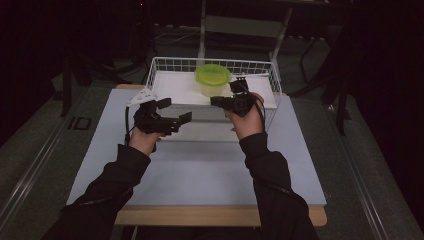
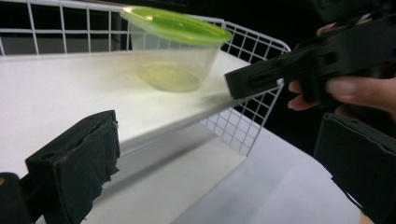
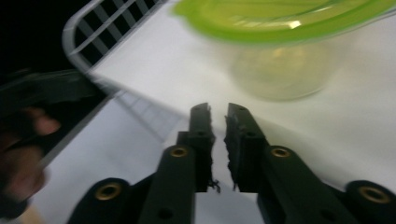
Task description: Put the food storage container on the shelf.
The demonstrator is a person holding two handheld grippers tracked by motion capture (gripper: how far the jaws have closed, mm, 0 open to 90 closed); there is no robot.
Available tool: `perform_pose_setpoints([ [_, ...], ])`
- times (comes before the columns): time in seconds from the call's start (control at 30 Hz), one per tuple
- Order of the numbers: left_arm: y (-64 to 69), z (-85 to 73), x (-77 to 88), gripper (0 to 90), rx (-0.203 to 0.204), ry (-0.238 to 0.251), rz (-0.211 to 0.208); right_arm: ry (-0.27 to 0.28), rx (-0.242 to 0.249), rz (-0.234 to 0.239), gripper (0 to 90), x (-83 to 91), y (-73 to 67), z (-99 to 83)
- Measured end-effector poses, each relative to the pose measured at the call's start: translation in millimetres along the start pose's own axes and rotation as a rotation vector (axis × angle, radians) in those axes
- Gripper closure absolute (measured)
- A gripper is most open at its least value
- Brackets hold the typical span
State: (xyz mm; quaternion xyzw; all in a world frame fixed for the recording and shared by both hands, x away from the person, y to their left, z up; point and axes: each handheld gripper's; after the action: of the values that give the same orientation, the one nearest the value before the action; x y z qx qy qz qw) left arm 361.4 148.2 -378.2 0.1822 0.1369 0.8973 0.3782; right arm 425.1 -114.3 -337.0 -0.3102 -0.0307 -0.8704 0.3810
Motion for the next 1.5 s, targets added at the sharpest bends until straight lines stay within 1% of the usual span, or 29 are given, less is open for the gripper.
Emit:
perform_pose_setpoints([
  [0.03, 1.0, -1.9, 1.6, 0.8, -0.003, 0.004, -0.011, 0.000, 0.023, 0.004, 73.6, 2.6, -4.3, -2.4],
  [0.07, 2.5, -3.6, 3.3, 0.8, -0.011, -0.003, -0.015, -0.002, 0.052, 0.002, 71.3, 4.9, -8.1, -5.1],
  [0.1, 4.2, -5.6, 5.2, 0.8, -0.022, -0.004, -0.018, 0.002, 0.065, 0.006, 68.9, 7.6, -11.6, -8.2],
  [0.17, 7.5, -9.6, 8.8, 0.8, -0.035, -0.013, -0.039, -0.001, 0.104, 0.015, 59.5, 12.0, -18.4, -14.9],
  [0.23, 12.0, -14.7, 12.6, 0.8, -0.046, -0.014, -0.066, 0.009, 0.147, 0.014, 51.3, 16.0, -24.3, -22.6],
  [0.3, 16.4, -21.2, 16.5, 0.9, -0.061, -0.022, -0.086, 0.017, 0.180, 0.019, 43.0, 20.0, -28.7, -31.0],
  [0.37, 19.7, -28.9, 19.6, 0.9, -0.058, -0.028, -0.108, 0.036, 0.192, 0.028, 36.7, 23.8, -31.1, -40.3],
  [0.4, 21.2, -33.9, 21.1, 0.8, -0.058, -0.037, -0.115, 0.040, 0.193, 0.033, 32.4, 25.0, -31.9, -44.9],
  [0.43, 22.0, -36.8, 21.8, 0.8, -0.058, -0.042, -0.122, 0.036, 0.207, 0.044, 30.3, 26.6, -32.4, -51.2],
  [0.53, 25.2, -49.8, 23.8, 0.8, -0.073, -0.061, -0.138, 0.035, 0.220, 0.059, 26.3, 29.7, -32.7, -65.2],
  [0.57, 25.8, -53.2, 23.6, 0.8, -0.071, -0.069, -0.144, 0.032, 0.236, 0.062, 25.0, 31.0, -32.8, -72.8],
  [0.63, 26.9, -59.7, 23.7, 0.8, -0.078, -0.080, -0.150, 0.035, 0.237, 0.060, 22.2, 32.3, -32.4, -82.8],
  [0.7, 27.5, -65.9, 23.7, 0.8, -0.089, -0.101, -0.158, 0.034, 0.236, 0.064, 21.6, 33.4, -31.3, -92.7],
  [0.8, 28.0, -76.2, 24.0, 0.8, -0.103, -0.121, -0.167, 0.035, 0.241, 0.052, 20.2, 34.3, -28.4, -108.1],
  [0.83, 27.8, -79.8, 24.1, 0.8, -0.104, -0.126, -0.169, 0.038, 0.242, 0.045, 20.3, 34.5, -26.9, -113.1],
  [0.9, 27.1, -87.3, 23.4, 0.8, -0.104, -0.146, -0.171, 0.033, 0.237, 0.050, 20.3, 34.0, -24.1, -122.9],
  [0.93, 26.9, -89.6, 23.1, 0.8, -0.103, -0.150, -0.169, 0.030, 0.245, 0.047, 20.3, 34.1, -22.7, -128.8],
  [0.97, 26.9, -89.6, 23.1, 0.8, -0.103, -0.150, -0.169, 0.030, 0.245, 0.047, 20.3, 34.1, -22.7, -128.8],
  [1.0, 26.7, -94.1, 22.6, 0.8, -0.098, -0.158, -0.173, 0.021, 0.237, 0.058, 20.2, 34.6, -20.3, -138.6],
  [1.03, 26.7, -96.2, 22.4, 0.8, -0.099, -0.164, -0.176, 0.024, 0.234, 0.055, 20.2, 35.2, -19.4, -142.0],
  [1.13, 25.7, -106.3, 22.0, 0.8, -0.110, -0.188, -0.176, 0.025, 0.237, 0.058, 20.2, 36.5, -16.5, -156.5],
  [1.2, 25.7, -106.3, 22.0, 0.8, -0.110, -0.188, -0.176, 0.025, 0.236, 0.057, 20.2, 36.7, -15.7, -160.3],
  [1.23, 24.1, -111.8, 22.3, 0.8, -0.117, -0.200, -0.179, 0.025, 0.236, 0.057, 20.2, 36.7, -15.7, -160.3],
  [1.27, 23.5, -114.1, 22.7, 0.8, -0.117, -0.207, -0.179, 0.010, 0.225, 0.060, 20.1, 37.2, -12.4, -171.7],
  [1.3, 22.7, -116.8, 23.1, 0.8, -0.117, -0.212, -0.182, -0.001, 0.235, 0.053, 20.1, 39.0, -10.2, -178.9],
  [1.33, 20.7, -122.3, 24.2, 0.8, -0.126, -0.228, -0.176, -0.002, 0.241, 0.053, 20.1, 40.5, -9.4, -182.2],
  [1.4, 20.7, -122.3, 24.2, 0.8, -0.126, -0.228, -0.176, -0.004, 0.247, 0.055, 20.1, 42.0, -8.2, -185.4],
  [1.43, 16.0, -129.5, 26.1, 0.8, -0.127, -0.248, -0.182, -0.013, 0.253, 0.051, 20.1, 44.9, -6.3, -191.5],
  [1.5, 14.6, -131.2, 26.7, 0.8, -0.128, -0.253, -0.182, -0.016, 0.255, 0.050, 20.1, 46.1, -5.0, -194.2],
])
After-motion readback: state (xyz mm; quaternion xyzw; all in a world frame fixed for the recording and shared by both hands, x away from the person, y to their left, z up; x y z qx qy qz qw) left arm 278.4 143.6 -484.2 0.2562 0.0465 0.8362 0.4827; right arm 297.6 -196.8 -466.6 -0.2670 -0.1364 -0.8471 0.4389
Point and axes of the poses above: each handheld gripper's, and its own axes: x roughly backward along the jaws, z roughly out of its top, y roughly to its right, and after that the axes turned 9 degrees about x, right-handed
